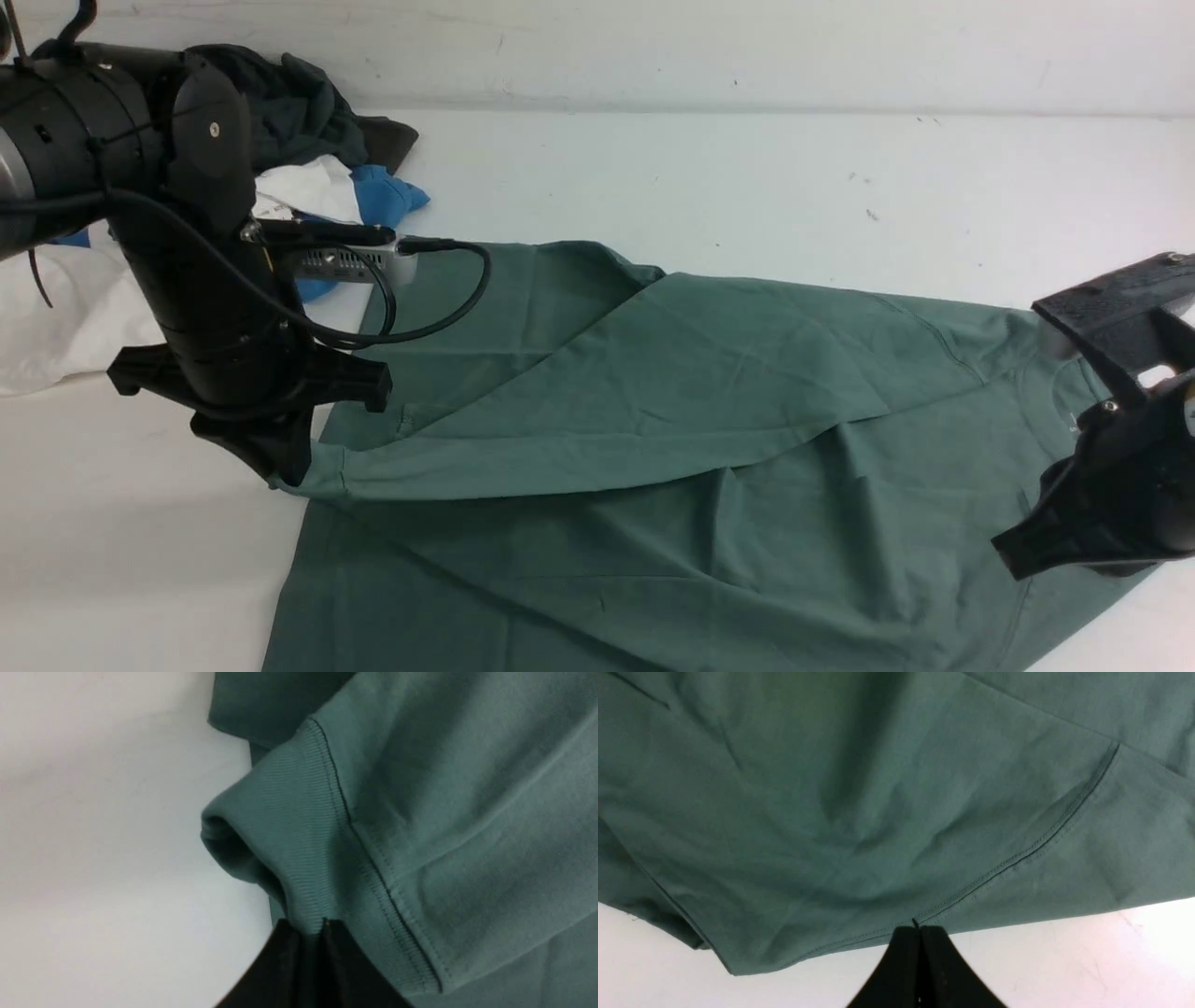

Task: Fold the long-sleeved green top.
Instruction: Use the left arm to drag and drop the cuff onto the cuff closest to the left arm, then use both arms simultaneously to clamp the lower edge of the clothing fabric

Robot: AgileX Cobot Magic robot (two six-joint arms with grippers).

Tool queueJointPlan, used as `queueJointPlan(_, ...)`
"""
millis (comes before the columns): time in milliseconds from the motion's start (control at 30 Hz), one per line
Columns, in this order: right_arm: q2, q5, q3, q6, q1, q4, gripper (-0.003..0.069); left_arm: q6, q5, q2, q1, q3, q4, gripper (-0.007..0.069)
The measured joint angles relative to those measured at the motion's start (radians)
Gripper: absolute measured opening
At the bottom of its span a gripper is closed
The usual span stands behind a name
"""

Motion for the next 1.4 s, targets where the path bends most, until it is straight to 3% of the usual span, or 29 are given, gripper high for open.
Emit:
queueJointPlan(433,0.000,-0.020,0.000,-0.001,0.000,0.012,-0.0015,0.000,-0.009,0.000,0.000,0.049,-0.002,0.0057)
queueJointPlan(700,0.000,-0.056,-0.007,-0.002,-0.058,0.014,-0.0015,0.000,-0.011,0.000,0.000,0.028,0.033,0.0316)
queueJointPlan(867,0.005,-0.038,-0.067,-0.017,-0.173,0.056,-0.0015,0.000,-0.011,0.000,0.000,-0.049,0.048,0.0345)
queueJointPlan(967,0.036,0.030,-0.151,-0.052,-0.246,0.104,-0.0015,0.016,-0.012,-0.001,0.000,-0.101,0.023,0.0300)
queueJointPlan(1033,0.071,0.078,-0.207,-0.071,-0.278,0.138,-0.0015,0.053,-0.012,-0.002,-0.010,-0.112,0.009,0.0219)
queueJointPlan(1067,0.119,0.115,-0.264,-0.076,-0.288,0.172,-0.0015,0.084,-0.012,-0.002,-0.025,-0.105,0.003,0.0122)
queueJointPlan(1167,0.215,0.151,-0.369,-0.094,-0.277,0.224,-0.0015,0.094,-0.012,-0.016,-0.060,-0.051,-0.004,0.0019)
queueJointPlan(1400,0.470,0.163,-0.674,-0.166,-0.172,0.277,-0.0015,0.088,-0.147,-0.037,-0.151,0.101,-0.036,-0.0004)
